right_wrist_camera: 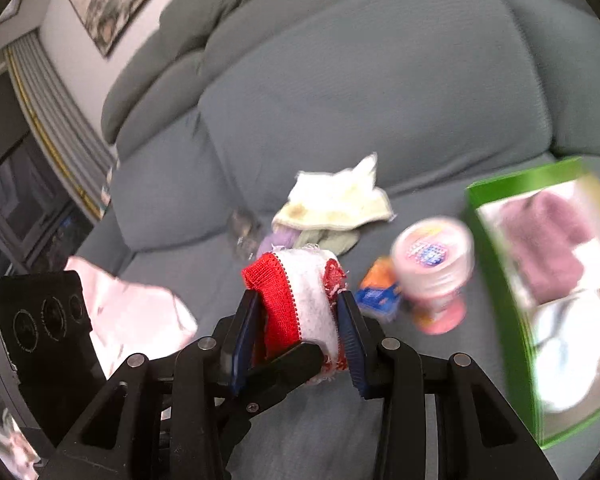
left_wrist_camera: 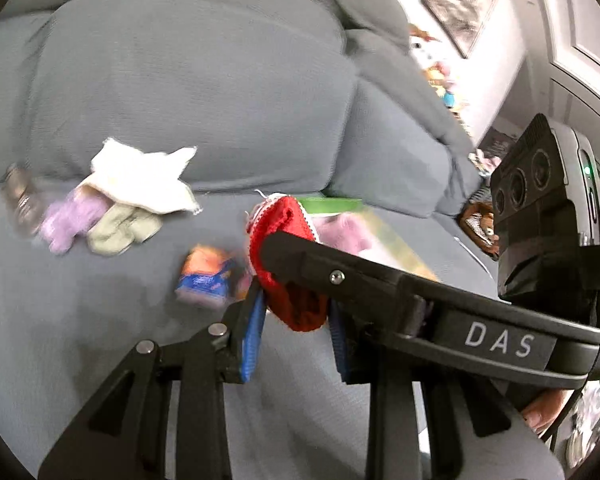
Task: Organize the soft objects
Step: 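Lower the sock into the green box and open the right gripper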
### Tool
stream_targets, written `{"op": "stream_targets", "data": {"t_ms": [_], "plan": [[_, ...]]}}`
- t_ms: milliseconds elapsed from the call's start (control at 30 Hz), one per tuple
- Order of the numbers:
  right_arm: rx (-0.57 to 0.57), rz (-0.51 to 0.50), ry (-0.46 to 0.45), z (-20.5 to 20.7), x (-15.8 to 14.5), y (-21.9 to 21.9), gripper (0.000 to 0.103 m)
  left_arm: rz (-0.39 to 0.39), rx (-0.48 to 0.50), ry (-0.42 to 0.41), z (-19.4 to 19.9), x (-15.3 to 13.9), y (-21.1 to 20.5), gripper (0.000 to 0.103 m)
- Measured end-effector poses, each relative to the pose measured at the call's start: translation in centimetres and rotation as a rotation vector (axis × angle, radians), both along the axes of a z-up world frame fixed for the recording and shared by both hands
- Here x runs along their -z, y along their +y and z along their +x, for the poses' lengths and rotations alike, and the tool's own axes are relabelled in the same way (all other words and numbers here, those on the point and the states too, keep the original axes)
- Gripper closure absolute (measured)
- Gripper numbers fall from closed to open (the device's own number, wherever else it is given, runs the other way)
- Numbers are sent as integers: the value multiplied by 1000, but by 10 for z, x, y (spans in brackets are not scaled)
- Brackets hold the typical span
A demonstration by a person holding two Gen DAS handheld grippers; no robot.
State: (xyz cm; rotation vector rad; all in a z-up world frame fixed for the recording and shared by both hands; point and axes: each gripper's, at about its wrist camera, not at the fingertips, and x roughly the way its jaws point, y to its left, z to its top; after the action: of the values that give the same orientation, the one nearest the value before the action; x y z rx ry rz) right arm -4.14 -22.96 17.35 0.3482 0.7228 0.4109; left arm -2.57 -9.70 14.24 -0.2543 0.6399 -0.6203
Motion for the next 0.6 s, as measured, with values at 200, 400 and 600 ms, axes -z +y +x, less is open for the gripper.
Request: {"op": "stream_targets", "data": {"t_ms": [200,400,600], "plan": [[136,33,-60,-13,-14,-51,61,11,116,-49,8,-14,-48,77],[273,75,-56,-21,-11,-99,61,15,221,-35,19,-15,-98,77],[404,86,-12,-24,2,-139,61,18,298,22,34,-3,-137,78]]}}
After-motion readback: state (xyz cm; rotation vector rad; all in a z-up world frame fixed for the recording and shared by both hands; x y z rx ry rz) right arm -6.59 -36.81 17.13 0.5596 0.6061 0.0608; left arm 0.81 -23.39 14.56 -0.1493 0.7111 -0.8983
